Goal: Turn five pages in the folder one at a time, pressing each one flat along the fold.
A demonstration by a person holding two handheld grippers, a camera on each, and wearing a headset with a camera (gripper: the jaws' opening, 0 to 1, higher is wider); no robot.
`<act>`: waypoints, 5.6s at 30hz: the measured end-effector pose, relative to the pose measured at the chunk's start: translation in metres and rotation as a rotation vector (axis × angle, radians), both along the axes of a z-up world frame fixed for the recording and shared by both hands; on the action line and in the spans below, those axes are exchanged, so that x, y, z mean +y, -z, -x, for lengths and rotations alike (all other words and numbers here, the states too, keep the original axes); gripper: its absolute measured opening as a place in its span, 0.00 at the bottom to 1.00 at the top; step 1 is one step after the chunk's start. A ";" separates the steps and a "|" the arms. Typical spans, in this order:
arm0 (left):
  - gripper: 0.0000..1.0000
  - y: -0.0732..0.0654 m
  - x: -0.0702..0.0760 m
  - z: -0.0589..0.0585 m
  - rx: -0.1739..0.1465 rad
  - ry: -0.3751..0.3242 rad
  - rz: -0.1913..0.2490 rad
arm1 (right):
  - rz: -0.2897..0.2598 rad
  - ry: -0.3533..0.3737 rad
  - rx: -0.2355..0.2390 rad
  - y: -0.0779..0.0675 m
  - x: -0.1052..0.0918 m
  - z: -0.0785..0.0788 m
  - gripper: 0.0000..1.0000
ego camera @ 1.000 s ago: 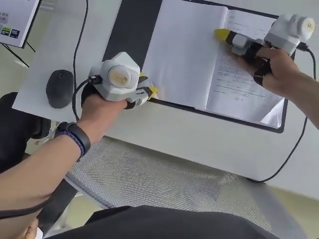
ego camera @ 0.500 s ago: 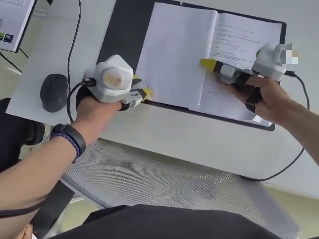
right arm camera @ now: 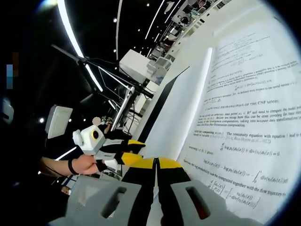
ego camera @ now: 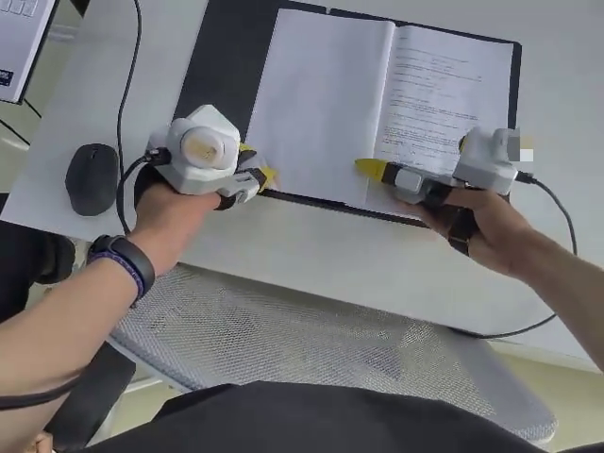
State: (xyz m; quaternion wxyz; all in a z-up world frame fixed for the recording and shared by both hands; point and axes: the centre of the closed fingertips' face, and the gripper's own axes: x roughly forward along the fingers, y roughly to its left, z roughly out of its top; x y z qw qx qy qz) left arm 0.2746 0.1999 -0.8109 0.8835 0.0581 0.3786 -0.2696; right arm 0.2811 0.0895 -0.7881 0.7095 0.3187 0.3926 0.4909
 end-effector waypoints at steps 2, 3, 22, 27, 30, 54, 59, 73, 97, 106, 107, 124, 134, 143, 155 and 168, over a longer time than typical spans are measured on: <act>0.22 0.000 0.000 0.000 0.000 0.000 -0.001 | 0.002 0.003 0.002 0.000 0.000 0.004 0.00; 0.22 0.001 0.000 0.000 0.000 0.000 -0.002 | 0.006 -0.002 0.001 0.000 0.001 0.007 0.00; 0.23 0.000 0.000 0.001 -0.005 -0.001 -0.002 | 0.043 -0.021 0.025 0.002 0.001 0.034 0.00; 0.23 -0.001 0.000 0.001 -0.004 0.004 -0.005 | 0.048 -0.007 0.032 0.002 0.001 0.034 0.00; 0.23 -0.001 0.000 0.002 -0.002 0.008 -0.008 | 0.059 -0.003 0.029 0.002 0.001 0.035 0.00; 0.28 -0.003 -0.006 0.005 0.055 0.040 -0.032 | 0.136 0.007 -0.012 -0.005 -0.009 0.048 0.11; 0.35 -0.005 -0.011 0.006 0.081 0.056 -0.034 | 0.144 0.031 -0.044 -0.015 -0.015 0.043 0.16; 0.44 -0.035 -0.012 0.007 0.035 0.063 -0.001 | 0.229 0.132 -0.191 -0.044 -0.060 0.010 0.35; 0.53 -0.086 0.005 0.000 -0.062 0.031 0.050 | 0.467 0.237 -0.370 -0.072 -0.162 0.000 0.53; 0.59 -0.111 0.021 0.002 -0.112 -0.018 0.071 | 0.526 0.264 -0.408 -0.081 -0.188 0.007 0.59; 0.61 -0.114 0.021 0.003 -0.116 -0.014 0.074 | 0.527 0.269 -0.410 -0.082 -0.190 0.008 0.60; 0.74 -0.129 0.023 0.033 -0.148 -0.011 0.091 | 0.612 0.246 -0.426 -0.077 -0.199 0.047 0.74; 0.79 -0.134 0.023 0.040 -0.157 -0.015 0.093 | 0.635 0.263 -0.441 -0.082 -0.201 0.060 0.81; 0.79 -0.143 0.014 0.031 -0.174 0.006 0.083 | 0.635 0.264 -0.450 -0.083 -0.202 0.058 0.82; 0.78 -0.148 -0.017 0.016 -0.183 0.081 0.084 | 0.640 0.257 -0.442 -0.079 -0.204 0.059 0.83; 0.77 -0.146 -0.075 0.002 -0.180 0.208 0.106 | 0.626 0.283 -0.421 -0.078 -0.209 0.061 0.82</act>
